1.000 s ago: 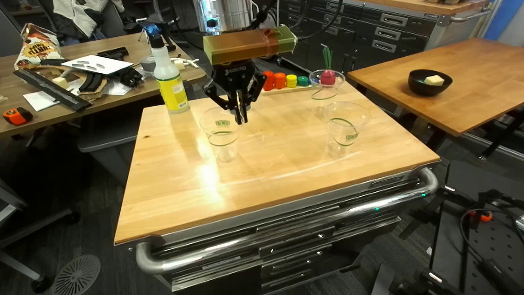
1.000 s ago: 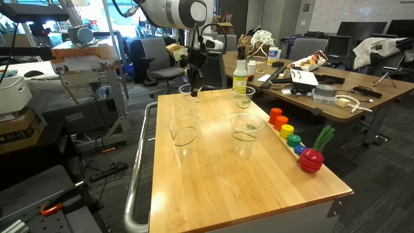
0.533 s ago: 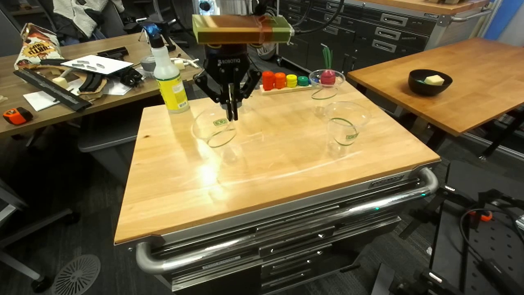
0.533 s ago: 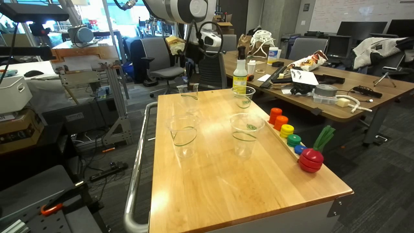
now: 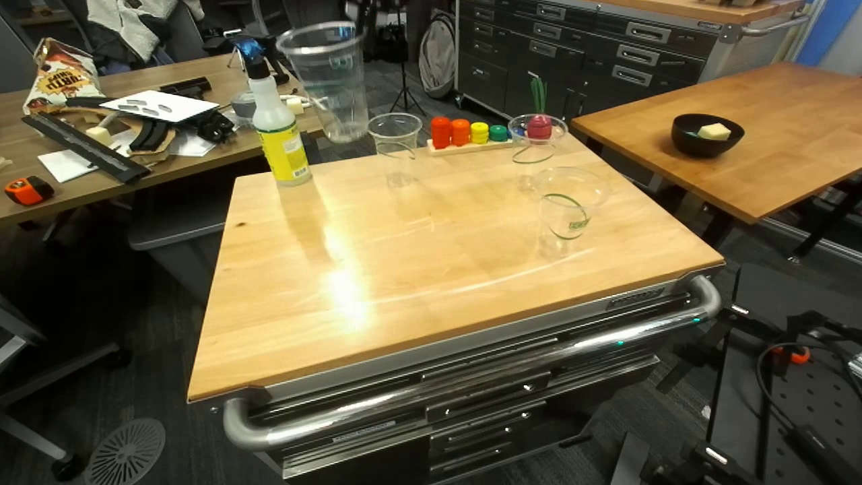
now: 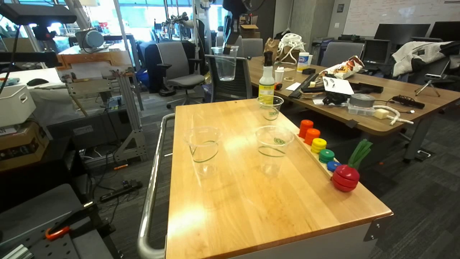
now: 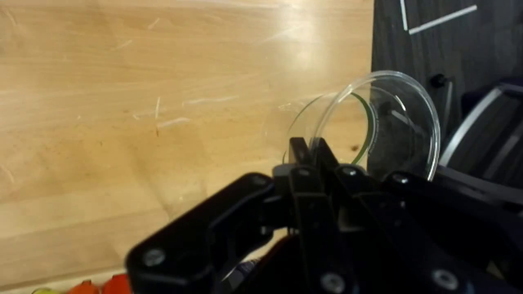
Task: Stack the cups into each other
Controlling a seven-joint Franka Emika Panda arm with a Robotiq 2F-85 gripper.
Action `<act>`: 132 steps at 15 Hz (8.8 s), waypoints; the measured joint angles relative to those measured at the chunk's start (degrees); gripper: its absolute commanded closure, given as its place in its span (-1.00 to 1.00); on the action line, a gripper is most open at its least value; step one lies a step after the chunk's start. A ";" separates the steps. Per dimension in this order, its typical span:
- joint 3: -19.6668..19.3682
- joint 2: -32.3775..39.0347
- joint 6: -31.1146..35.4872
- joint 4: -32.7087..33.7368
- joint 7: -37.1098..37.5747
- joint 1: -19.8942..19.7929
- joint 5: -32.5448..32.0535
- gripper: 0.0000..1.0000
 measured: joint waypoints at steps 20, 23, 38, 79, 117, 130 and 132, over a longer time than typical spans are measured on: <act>-4.56 15.23 -1.72 17.13 3.81 -6.61 -0.15 0.97; -4.54 15.41 -3.50 17.32 3.82 -6.83 -0.14 0.97; -4.39 18.34 -4.74 16.76 3.18 -6.75 -1.44 0.72; -5.09 27.02 -8.29 23.73 9.22 -2.61 -10.60 0.97; -10.09 -27.02 3.69 -34.54 15.74 -11.37 -5.84 0.96; -12.69 -23.27 16.72 -39.36 9.21 -11.63 6.40 0.96; -12.68 -22.68 16.70 -39.44 8.27 -11.63 6.85 0.96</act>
